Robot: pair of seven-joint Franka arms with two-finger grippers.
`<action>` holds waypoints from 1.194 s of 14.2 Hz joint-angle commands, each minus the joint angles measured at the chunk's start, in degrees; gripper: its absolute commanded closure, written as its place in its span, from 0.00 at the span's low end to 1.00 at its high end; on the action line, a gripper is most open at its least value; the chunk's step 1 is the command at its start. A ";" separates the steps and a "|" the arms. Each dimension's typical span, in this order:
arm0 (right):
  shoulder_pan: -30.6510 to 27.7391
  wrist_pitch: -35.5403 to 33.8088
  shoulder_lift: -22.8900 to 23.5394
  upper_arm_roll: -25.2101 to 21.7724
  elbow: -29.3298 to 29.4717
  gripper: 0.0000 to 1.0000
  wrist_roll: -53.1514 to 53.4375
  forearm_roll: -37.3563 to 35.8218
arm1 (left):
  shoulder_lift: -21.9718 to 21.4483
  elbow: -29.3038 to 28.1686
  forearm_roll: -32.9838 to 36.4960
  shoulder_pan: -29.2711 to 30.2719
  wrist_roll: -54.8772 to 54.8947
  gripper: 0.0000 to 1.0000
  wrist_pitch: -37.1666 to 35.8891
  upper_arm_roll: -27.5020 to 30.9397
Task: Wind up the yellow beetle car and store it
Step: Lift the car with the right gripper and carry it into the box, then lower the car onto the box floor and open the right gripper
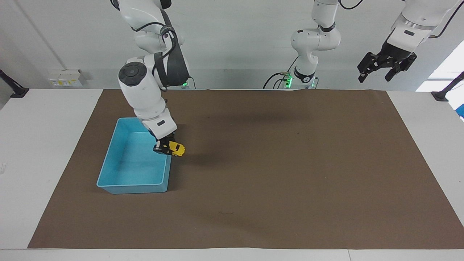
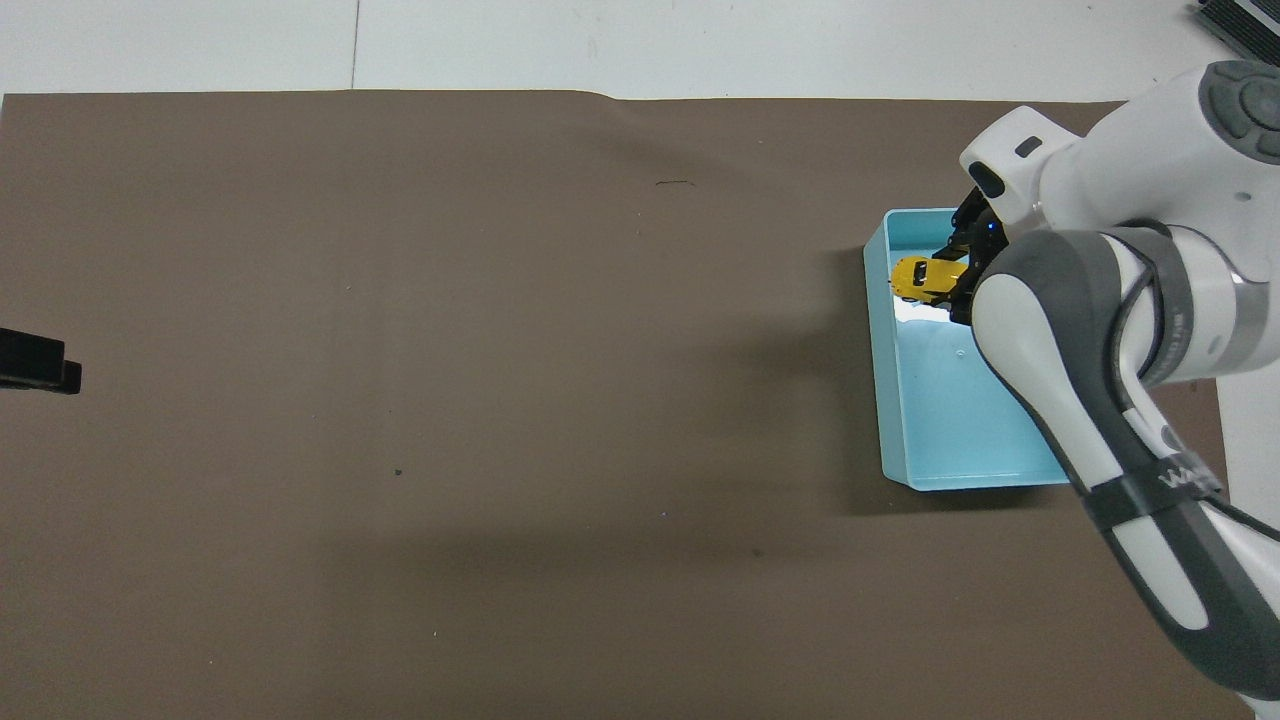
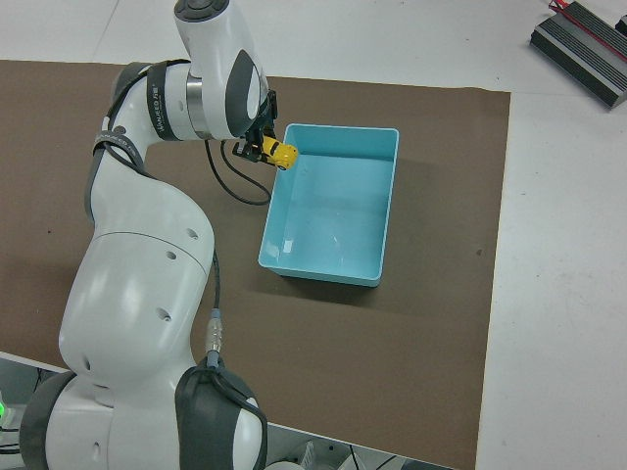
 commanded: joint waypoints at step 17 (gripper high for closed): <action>-7.97 18.80 -10.41 0.36 -27.38 1.00 -14.04 -3.69 | -0.57 0.16 -0.71 0.71 0.35 0.00 -0.99 -0.17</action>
